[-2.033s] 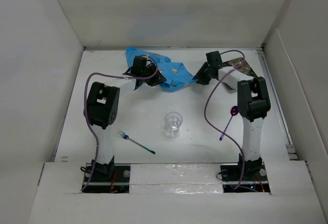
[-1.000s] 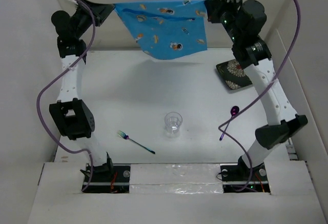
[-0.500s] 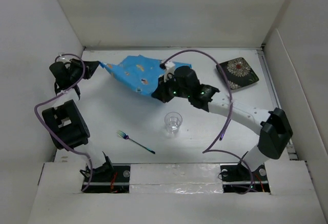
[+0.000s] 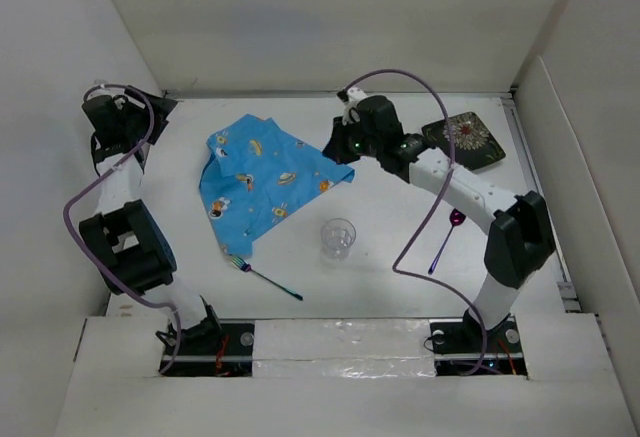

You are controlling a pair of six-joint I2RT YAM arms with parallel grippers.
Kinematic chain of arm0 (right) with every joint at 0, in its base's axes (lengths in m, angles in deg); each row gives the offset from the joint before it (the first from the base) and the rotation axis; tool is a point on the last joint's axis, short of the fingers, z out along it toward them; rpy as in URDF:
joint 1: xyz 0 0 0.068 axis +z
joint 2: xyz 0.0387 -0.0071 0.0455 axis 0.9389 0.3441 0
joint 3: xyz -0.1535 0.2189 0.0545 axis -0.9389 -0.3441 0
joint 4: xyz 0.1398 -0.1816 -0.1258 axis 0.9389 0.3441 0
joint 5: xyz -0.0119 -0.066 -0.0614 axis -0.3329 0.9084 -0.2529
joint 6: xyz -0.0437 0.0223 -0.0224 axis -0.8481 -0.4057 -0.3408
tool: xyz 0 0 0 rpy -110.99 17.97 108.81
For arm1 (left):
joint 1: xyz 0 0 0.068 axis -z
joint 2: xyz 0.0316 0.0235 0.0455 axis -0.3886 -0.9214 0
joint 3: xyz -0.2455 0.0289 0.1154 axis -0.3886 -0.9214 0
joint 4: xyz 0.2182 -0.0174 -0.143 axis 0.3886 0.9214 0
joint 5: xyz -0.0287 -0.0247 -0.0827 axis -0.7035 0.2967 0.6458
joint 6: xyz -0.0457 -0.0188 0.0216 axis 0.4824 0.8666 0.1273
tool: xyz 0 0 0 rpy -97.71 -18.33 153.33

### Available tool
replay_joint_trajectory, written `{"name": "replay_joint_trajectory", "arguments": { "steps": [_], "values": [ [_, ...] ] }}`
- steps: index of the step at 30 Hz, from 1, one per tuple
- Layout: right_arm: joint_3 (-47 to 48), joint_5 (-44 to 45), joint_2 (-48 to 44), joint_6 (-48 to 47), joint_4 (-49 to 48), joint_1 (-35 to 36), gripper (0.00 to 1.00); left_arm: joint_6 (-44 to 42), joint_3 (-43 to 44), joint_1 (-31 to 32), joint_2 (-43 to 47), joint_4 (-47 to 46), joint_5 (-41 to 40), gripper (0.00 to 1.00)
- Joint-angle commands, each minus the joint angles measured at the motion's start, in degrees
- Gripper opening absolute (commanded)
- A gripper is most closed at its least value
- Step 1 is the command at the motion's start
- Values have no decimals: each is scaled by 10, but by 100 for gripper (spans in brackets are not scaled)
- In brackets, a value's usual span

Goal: Set the dinner table for one person

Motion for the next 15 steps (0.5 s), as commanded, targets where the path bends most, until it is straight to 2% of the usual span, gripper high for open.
{"name": "replay_joint_trajectory", "arguments": {
  "steps": [1, 2, 3, 4, 5, 6, 7, 9, 10, 12, 13, 15],
  "values": [
    [38, 114, 72, 29, 72, -58, 0, -97, -13, 4, 59, 110, -96, 60],
    [54, 161, 91, 41, 96, -76, 0, -124, -23, 20, 69, 131, -140, 53],
    [68, 167, 106, 50, 110, -84, 2, -139, -33, 29, 79, 157, -160, 51],
    [72, 168, 117, 58, 112, -94, 21, -151, -57, 41, 99, 170, -174, 49],
    [73, 164, 133, 82, 110, -111, 29, -175, -73, 65, 105, 182, -194, 35],
    [72, 157, 140, 93, 108, -121, 36, -192, -84, 80, 110, 205, -206, 27],
    [72, 120, 160, 116, 101, -138, 52, -223, -104, 119, 123, 247, -265, 17],
    [72, 113, 168, 120, 102, -152, 56, -250, -116, 155, 131, 256, -278, 17],
    [72, 98, 173, 123, 103, -158, 58, -262, -121, 172, 132, 267, -292, 21],
    [69, 78, 190, 127, 105, -166, 58, -288, -138, 206, 139, 288, -293, 33],
    [64, 70, 191, 128, 95, -172, 58, -296, -143, 206, 139, 296, -284, 42],
    [38, 44, 190, 132, 75, -172, 62, -310, -157, 221, 139, 318, -275, 51]
  ]
}}
